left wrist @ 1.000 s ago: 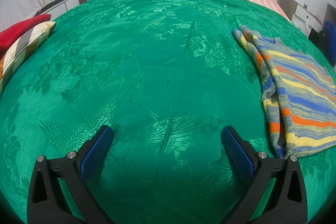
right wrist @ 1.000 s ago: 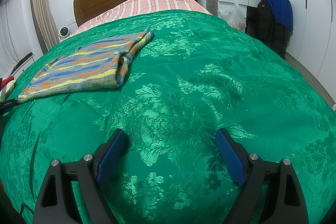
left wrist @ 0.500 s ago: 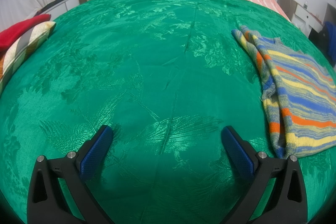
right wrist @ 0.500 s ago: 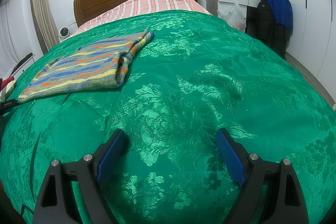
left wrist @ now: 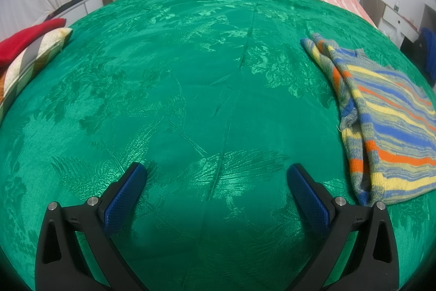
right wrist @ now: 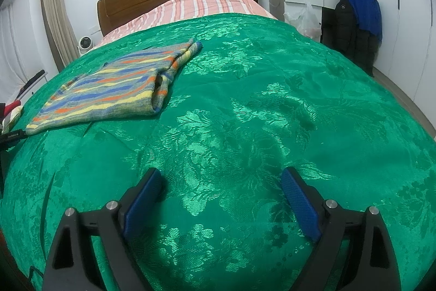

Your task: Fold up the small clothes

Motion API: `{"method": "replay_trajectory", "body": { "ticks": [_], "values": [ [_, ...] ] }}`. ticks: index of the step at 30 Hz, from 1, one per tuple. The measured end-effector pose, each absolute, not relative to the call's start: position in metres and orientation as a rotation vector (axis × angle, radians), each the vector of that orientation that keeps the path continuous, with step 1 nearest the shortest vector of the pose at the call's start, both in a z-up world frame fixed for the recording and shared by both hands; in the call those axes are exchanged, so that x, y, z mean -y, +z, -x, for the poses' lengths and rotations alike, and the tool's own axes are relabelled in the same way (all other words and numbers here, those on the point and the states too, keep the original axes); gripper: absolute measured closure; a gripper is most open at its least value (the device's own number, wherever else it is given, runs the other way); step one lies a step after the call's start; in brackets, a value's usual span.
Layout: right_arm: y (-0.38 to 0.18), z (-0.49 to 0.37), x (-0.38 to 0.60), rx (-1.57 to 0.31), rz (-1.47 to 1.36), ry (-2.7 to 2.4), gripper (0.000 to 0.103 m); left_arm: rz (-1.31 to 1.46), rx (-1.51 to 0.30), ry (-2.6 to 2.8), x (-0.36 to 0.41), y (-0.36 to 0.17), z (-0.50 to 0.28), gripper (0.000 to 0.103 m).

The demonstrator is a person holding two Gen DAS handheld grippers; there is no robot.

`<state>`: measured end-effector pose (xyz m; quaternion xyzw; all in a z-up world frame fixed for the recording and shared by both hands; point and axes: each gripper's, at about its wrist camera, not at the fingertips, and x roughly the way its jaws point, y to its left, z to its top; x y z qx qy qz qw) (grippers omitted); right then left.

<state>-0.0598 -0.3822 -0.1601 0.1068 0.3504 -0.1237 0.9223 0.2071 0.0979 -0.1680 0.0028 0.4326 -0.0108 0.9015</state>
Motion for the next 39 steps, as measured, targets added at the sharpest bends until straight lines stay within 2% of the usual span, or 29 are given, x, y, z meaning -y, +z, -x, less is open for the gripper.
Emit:
{"method": "replay_trajectory", "body": {
  "ticks": [10, 26, 32, 35, 39],
  "values": [
    [-0.161, 0.056, 0.383, -0.71, -0.238, -0.221, 0.009, -0.006, -0.895, -0.023, -0.098, -0.168, -0.207, 0.0],
    [-0.162, 0.057, 0.383, -0.707, -0.239, -0.22, 0.008, 0.001, -0.898, -0.024, -0.098, -0.169, -0.208, 0.0],
    [-0.162, 0.057, 0.383, -0.706, -0.241, -0.219, 0.008, 0.028, -1.003, 0.023, -0.096, -0.162, -0.197, 0.0],
    [-0.162, 0.058, 0.383, -0.704, -0.244, -0.213, 0.008, -0.025, -0.987, 0.0, -0.072, -0.143, -0.168, 0.002],
    [-0.162, 0.057, 0.383, -0.705, -0.244, -0.211, 0.007, -0.241, -0.856, -0.245, 0.014, -0.114, -0.129, 0.002]
  ]
}}
